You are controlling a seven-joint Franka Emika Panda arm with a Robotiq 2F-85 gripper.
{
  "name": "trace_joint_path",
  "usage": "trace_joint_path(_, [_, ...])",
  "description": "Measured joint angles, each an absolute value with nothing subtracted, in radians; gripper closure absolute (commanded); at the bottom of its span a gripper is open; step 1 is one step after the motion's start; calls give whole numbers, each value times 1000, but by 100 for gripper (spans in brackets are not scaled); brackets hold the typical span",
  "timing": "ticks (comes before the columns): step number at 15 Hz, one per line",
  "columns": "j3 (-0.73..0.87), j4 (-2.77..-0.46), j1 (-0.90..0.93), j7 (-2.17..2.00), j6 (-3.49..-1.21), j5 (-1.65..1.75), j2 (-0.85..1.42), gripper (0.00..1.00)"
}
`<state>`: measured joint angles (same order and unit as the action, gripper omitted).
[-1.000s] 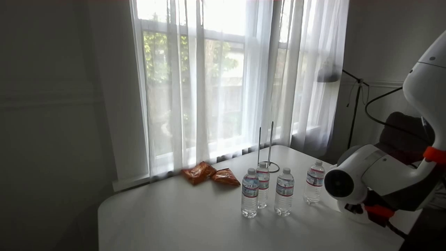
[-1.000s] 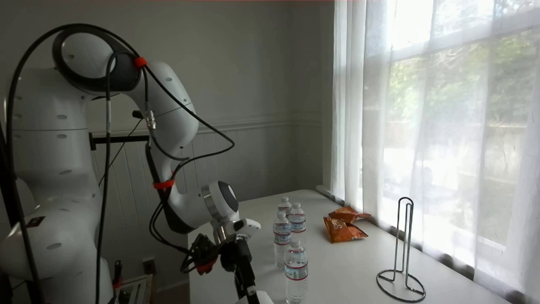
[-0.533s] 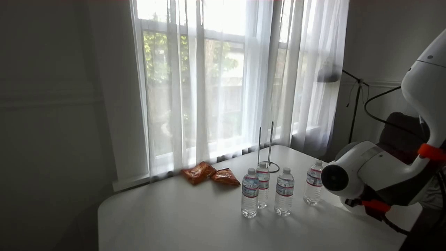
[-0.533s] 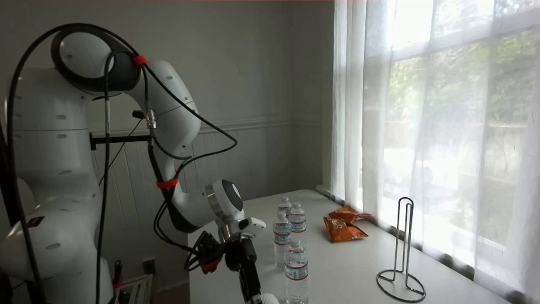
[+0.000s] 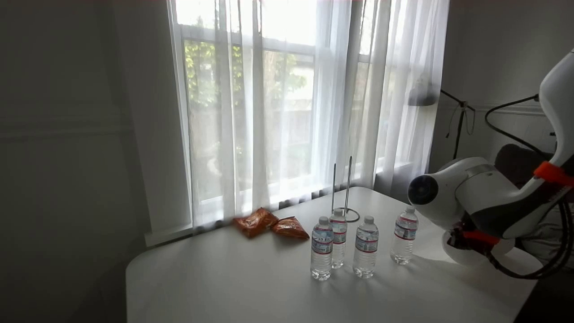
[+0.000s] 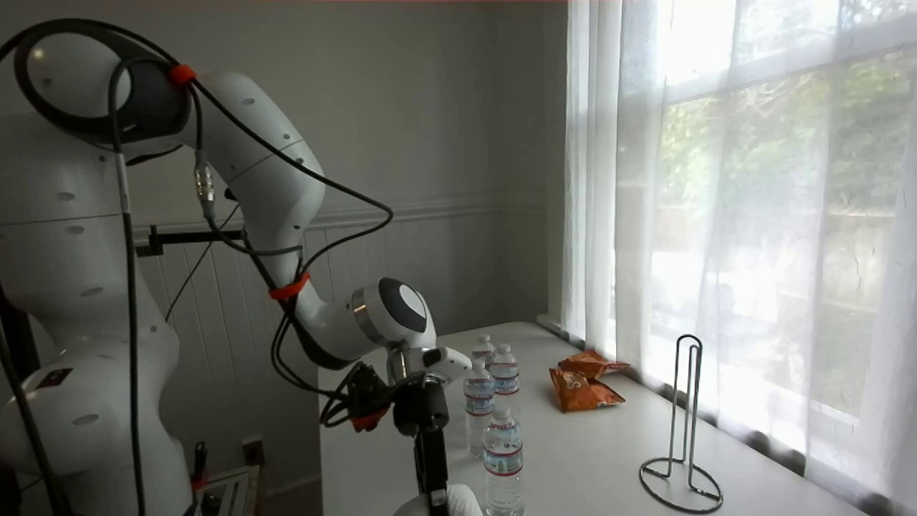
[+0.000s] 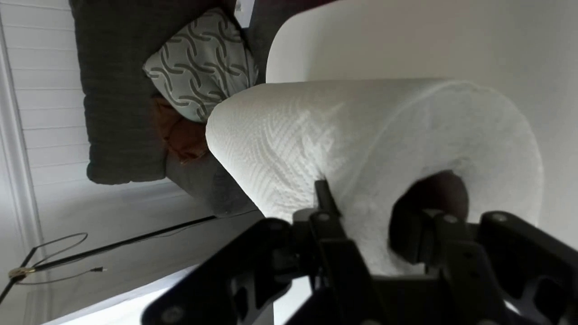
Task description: Set the paper towel roll upright
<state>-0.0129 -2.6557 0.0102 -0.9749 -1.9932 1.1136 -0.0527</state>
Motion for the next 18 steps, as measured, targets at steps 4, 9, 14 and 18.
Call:
trace_joint_path(4, [17, -2641, 0, -816, -1994, 987, -141, 94])
trace_joint_path(9, [40, -2631, -1, -632, -2002, 805, -258, 94])
trace_joint_path(14, [43, -2631, -2, -519, -2029, 609, -378, 94])
trace_joint_path(18, [43, -2623, -3, -478, -2030, 443, -437, 94])
